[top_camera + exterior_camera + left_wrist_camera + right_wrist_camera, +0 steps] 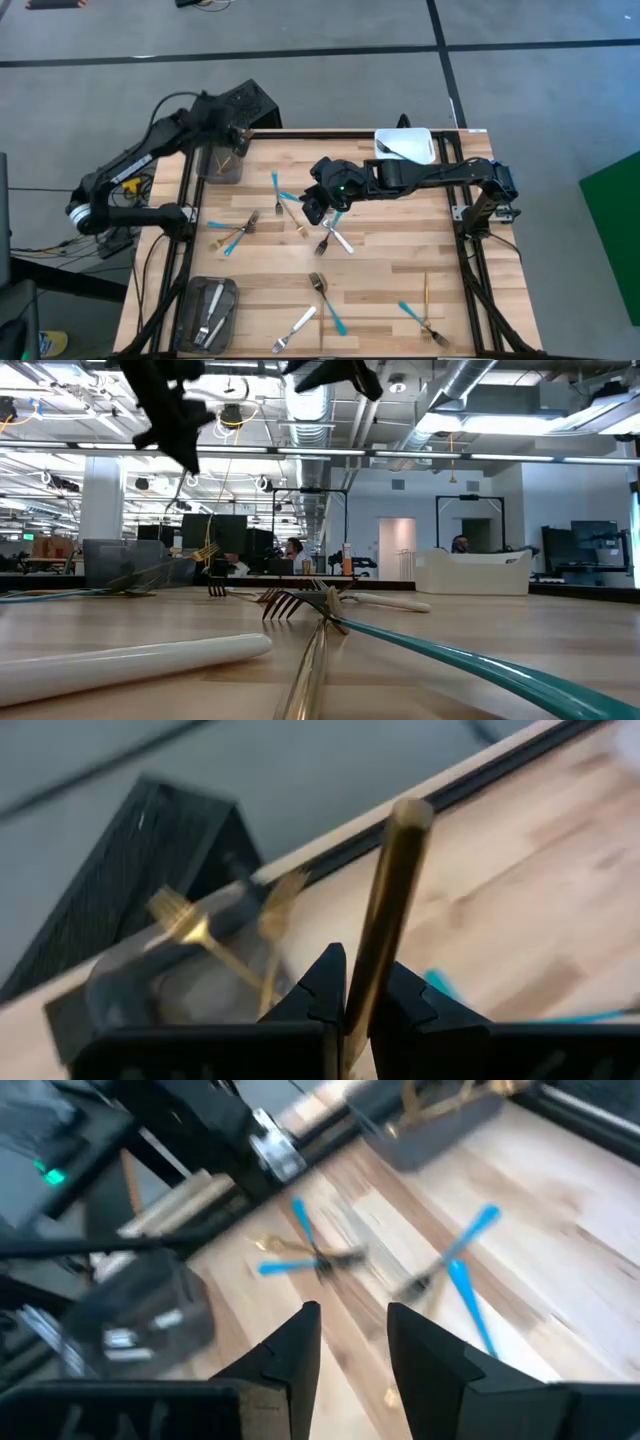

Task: Sort silverware by color (type)
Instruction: Put the gold fork into the top black bin, then put the blue fork into the white bin

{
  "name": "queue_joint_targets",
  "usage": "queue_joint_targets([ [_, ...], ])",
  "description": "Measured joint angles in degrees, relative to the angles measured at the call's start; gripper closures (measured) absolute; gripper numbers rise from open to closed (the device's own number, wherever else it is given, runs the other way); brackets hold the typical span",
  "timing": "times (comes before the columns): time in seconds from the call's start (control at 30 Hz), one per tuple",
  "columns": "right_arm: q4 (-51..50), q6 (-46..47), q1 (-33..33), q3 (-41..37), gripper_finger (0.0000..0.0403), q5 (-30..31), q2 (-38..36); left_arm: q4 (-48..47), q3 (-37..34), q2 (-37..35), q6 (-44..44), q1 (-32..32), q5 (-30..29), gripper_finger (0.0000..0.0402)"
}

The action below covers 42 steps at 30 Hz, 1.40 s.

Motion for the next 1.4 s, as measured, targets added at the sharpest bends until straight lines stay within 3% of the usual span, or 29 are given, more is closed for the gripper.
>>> queue_joint_targets([
  [0.2, -8.49, -0.51, -0.39, 0.0, 0.0262, 0.03, 0.0, -1.94, 0.0, 8.9, 2.71, 8.25, 3.11, 0.0394],
  [0.47, -17.09, -5.12, -0.73, 0.0, 0.0261, 3.06, 0.0, -3.28, 0.02, 17.09, -0.66, 12.16, 3.55, 0.0366],
  [0.67, -23.23, -2.68, -2.29, -0.02, 0.0259, 5.59, 0.0, -4.64, 0.04, 19.13, -2.55, 13.37, -0.46, 0.0317],
  [0.93, -24.61, -2.29, -2.08, -0.07, 0.0259, 5.73, 0.0, -7.02, 3.13, 19.14, -2.17, 13.28, 0.36, 0.0266],
  [1.17, -27.09, -2.91, 0.09, -0.26, 0.0259, 5.73, 0.0, -6.51, 7.15, 15.06, -3.31, 8.55, 13.47, 0.0258],
  [1.4, -34.83, 8.57, 5.47, -5.9, 0.0259, 4.99, -0.05, -4.56, 7.15, 6.63, -6.91, -4.08, 12.76, 0.0258],
])
